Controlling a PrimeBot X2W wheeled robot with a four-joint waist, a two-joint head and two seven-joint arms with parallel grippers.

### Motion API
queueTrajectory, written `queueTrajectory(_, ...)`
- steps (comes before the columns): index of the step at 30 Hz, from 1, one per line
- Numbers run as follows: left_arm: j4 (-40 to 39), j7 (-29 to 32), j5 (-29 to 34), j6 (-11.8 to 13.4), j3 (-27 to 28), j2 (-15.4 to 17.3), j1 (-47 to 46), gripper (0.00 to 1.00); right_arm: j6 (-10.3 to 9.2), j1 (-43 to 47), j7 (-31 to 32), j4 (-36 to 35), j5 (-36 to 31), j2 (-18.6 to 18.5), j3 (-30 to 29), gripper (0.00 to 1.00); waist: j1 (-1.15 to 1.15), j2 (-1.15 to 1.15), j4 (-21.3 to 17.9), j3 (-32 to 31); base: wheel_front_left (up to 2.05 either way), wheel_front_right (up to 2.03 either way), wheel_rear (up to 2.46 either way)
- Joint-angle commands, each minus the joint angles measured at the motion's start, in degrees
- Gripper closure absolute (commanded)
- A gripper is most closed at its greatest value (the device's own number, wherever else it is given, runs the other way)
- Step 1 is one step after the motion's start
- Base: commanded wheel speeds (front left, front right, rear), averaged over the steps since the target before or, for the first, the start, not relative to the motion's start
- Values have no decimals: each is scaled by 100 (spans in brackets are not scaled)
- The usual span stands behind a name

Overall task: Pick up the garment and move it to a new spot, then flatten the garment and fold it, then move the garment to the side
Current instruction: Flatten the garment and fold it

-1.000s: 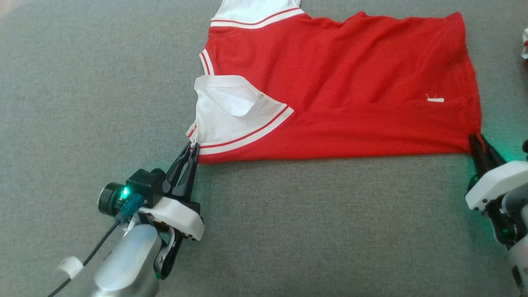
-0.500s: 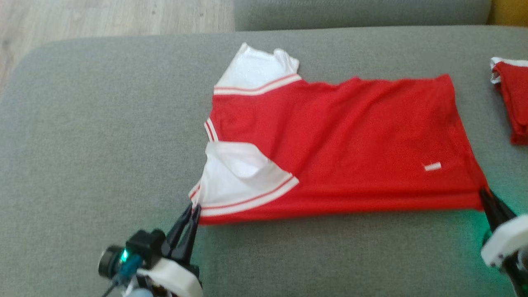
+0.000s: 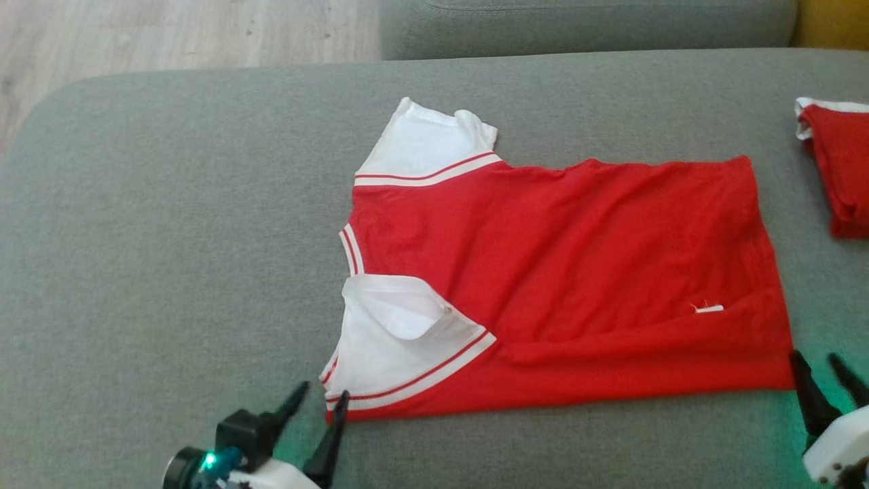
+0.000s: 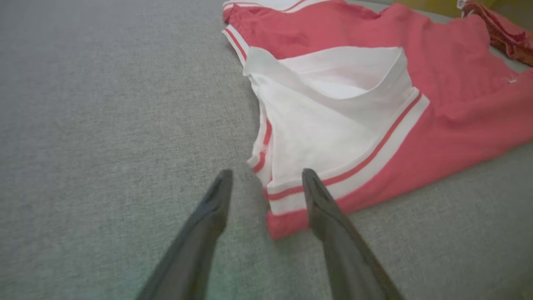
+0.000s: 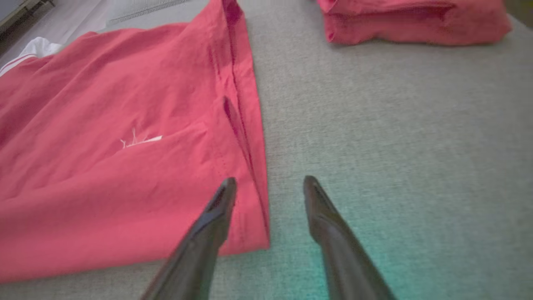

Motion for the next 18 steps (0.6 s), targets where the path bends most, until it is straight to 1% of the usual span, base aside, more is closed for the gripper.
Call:
queueTrajectory(1,-206,120,-43,56,197,205,-266,0,37,24,-44,-239,-104,-184,-69,0,1,0,-68,48,0,0,0)
queueTrajectory(4,-438,423,-20,17,227,413,-496,0,37,-10,-85,-470,-222,-154,-171,0,1,0,-168,156,0,0,0)
queueTrajectory(7,-807,715,144,-43,358,773,-1027,0,37,-109,-185,-767,-416,-146,-223,0,1,0,-269,336,0,0,0)
queueTrajectory(8,-807,715,144,-43,358,773,-1027,0,37,-109,-185,-767,-416,-146,-223,0,1,0,-269,336,0,0,0)
queueTrajectory(9,-921,840,207,-90,394,889,-1266,0,37,-155,-203,-863,-481,-132,-236,0,1,0,-305,417,0,0,0)
queueTrajectory(12,-1164,1316,352,-330,473,1180,-2126,0,37,-359,-201,-1156,-690,-50,-213,0,1,0,-466,705,0,0,0)
queueTrajectory(16,-1039,2087,167,-829,548,1278,-3421,0,37,-682,-56,-1530,-912,99,-112,0,1,0,-719,1144,0,0,0)
queueTrajectory(18,-826,2508,79,-1007,516,1322,-4088,0,37,-852,32,-1723,-980,151,-2,0,1,0,-903,1372,0,0,0)
